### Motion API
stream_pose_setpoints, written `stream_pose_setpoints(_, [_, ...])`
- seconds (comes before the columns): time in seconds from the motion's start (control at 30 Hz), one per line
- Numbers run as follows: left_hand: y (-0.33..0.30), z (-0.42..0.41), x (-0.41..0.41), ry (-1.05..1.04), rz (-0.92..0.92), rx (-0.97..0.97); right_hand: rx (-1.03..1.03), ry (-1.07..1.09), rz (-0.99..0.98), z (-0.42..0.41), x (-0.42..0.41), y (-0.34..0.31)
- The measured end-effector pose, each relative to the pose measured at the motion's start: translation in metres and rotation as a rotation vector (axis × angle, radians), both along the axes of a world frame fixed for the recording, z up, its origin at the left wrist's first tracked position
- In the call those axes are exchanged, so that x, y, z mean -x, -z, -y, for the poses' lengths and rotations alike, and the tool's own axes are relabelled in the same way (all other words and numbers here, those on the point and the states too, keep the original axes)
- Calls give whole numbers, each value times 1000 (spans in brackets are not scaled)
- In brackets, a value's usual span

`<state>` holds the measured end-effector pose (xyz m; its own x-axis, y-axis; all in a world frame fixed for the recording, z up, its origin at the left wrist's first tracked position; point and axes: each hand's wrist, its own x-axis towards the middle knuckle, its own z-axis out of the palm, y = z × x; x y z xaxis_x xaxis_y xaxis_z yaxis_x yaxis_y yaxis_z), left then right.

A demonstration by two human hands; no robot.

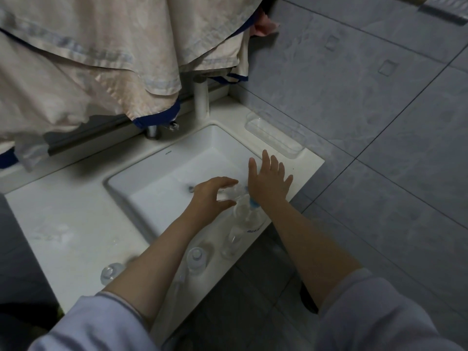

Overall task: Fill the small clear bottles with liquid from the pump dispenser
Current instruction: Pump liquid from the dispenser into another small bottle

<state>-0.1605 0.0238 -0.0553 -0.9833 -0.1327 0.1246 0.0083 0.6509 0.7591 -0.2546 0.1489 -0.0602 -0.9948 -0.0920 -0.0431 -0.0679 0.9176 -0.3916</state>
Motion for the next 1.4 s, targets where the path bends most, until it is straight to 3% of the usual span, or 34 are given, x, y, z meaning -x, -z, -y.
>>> stream_pose_setpoints(1.4, [2,0,3,9,45,-1,2,10,-20,1,-4,2])
